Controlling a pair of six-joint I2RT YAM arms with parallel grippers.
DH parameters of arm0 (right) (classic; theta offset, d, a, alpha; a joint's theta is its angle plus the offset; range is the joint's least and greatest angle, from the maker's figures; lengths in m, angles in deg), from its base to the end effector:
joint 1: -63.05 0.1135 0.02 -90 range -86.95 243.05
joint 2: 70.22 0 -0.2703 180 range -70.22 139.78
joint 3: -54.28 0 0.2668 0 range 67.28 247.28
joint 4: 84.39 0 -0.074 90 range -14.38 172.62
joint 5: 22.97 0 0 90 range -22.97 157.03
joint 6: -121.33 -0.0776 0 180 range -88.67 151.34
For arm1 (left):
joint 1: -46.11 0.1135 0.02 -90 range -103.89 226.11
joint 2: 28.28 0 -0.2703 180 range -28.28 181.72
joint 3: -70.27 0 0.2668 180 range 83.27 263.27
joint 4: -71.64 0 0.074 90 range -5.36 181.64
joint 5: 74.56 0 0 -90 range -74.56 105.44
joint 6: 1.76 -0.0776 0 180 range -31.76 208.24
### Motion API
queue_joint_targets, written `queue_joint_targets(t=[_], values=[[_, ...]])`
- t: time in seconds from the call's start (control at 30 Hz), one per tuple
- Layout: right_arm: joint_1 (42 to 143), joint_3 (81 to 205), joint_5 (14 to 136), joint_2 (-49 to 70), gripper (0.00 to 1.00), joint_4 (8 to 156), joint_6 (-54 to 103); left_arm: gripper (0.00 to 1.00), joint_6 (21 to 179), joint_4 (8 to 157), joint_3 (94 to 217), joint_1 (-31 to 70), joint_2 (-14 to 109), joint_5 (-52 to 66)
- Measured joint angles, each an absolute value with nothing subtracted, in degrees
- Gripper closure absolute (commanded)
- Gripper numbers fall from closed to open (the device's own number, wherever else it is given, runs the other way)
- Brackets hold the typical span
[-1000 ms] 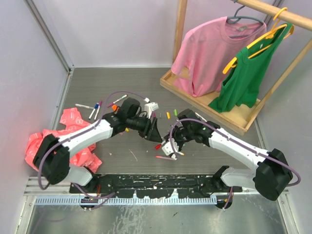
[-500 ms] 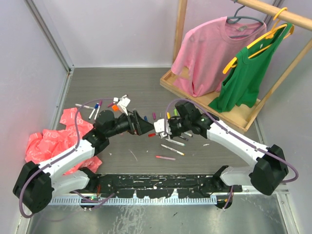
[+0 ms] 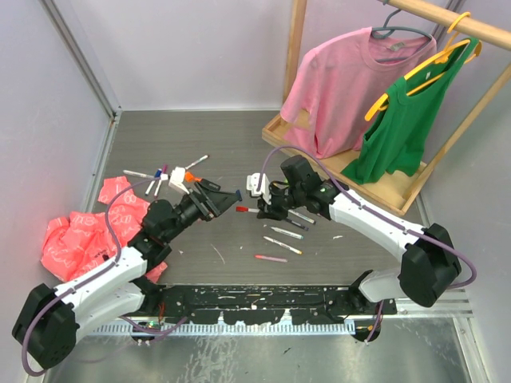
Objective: Open the pen caps
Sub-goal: Open the pen cap from the pen.
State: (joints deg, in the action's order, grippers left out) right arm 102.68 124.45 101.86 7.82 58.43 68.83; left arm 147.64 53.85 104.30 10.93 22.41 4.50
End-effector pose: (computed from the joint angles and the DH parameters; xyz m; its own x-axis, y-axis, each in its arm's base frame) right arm 0.2225 0.2418 0.2439 0.0755 -0.5863 -0.8066 -0.9937 0.0226 -0.1094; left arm 0.1995 -0.1587 0.2491 -0.6122 -0.6024 -0.5122 0.3808 0.3431 -0.8587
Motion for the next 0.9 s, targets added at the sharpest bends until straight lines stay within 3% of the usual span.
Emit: queue_joint_targets(t=[0.67, 0.9], values=[[102.7, 122.7, 102.3, 7.8, 0.99, 68.6, 56.6, 0.67, 154.3, 49.9, 103.6, 8.0, 28.7, 8.3], [102.7, 122.5, 102.3, 7.8, 0.99, 69.0, 56.5, 0.75, 155.3, 49.3, 103.6, 7.9, 30.3, 8.7]])
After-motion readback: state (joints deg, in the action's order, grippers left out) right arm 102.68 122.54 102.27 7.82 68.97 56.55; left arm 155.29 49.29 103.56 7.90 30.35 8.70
